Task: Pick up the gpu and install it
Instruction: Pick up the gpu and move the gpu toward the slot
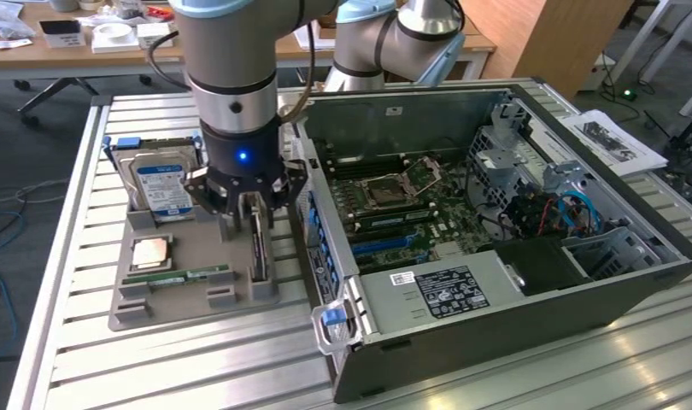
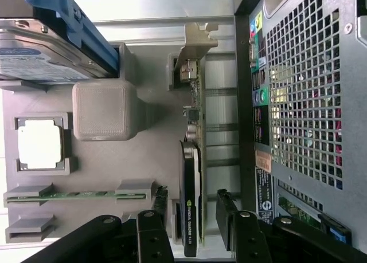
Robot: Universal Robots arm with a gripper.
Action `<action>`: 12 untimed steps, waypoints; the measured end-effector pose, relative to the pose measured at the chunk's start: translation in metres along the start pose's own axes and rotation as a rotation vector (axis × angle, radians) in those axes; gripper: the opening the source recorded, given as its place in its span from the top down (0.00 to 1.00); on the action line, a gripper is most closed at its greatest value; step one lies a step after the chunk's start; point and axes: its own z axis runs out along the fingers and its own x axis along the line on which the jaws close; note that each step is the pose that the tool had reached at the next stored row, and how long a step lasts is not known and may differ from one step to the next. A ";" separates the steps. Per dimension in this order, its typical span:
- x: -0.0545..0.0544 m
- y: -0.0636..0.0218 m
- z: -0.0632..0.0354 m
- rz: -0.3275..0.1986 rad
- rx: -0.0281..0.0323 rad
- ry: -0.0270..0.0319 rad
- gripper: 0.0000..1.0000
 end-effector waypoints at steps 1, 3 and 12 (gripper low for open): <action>-0.001 0.0001 0.0012 0.000 0.0000 0.0001 0.53; -0.001 0.0003 0.0033 0.000 -0.0001 0.0000 0.53; -0.001 0.0005 0.0142 0.000 0.0000 0.0015 0.53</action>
